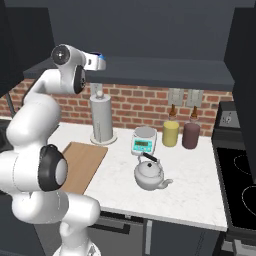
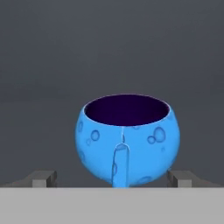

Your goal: Pick the kettle from the counter and place it on the tray. Then pick the mug from the cabinet and place it on the tray. Then close the cabinet doors.

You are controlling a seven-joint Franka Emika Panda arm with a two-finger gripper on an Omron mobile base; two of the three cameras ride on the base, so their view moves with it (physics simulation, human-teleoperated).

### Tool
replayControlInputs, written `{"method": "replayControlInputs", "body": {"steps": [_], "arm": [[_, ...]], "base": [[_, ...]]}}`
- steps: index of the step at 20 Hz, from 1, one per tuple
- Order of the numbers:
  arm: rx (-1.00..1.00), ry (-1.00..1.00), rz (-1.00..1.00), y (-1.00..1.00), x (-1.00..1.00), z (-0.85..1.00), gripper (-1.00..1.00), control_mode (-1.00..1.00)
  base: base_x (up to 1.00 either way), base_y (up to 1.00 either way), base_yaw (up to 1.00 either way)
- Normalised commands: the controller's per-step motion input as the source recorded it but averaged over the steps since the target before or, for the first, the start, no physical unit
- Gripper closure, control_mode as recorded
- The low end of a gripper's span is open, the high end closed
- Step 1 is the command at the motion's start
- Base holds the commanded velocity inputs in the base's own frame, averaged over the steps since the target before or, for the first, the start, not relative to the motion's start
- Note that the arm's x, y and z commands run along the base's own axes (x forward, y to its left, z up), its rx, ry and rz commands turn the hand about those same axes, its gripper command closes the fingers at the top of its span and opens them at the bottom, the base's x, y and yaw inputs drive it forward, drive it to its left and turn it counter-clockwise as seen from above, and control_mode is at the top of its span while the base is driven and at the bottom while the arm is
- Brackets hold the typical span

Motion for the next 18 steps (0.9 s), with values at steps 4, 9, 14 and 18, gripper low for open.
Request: {"method": "replayControlInputs", "body": {"steps": [4,9,14,18], "arm": [[0.00,0.03,0.00,0.00,0.23,-0.18,-1.00,-1.00],[0.00,0.01,0.00,0.00,0.03,-0.06,1.00,-1.00],[0.00,0.00,0.00,-0.02,0.00,0.00,1.00,-1.00],[0.01,0.00,0.00,-0.04,0.00,0.00,1.00,-1.00]], "base": [[0.00,0.00,0.00],[0.00,0.00,0.00],[0.00,0.00,0.00],[0.00,0.00,0.00]]}}
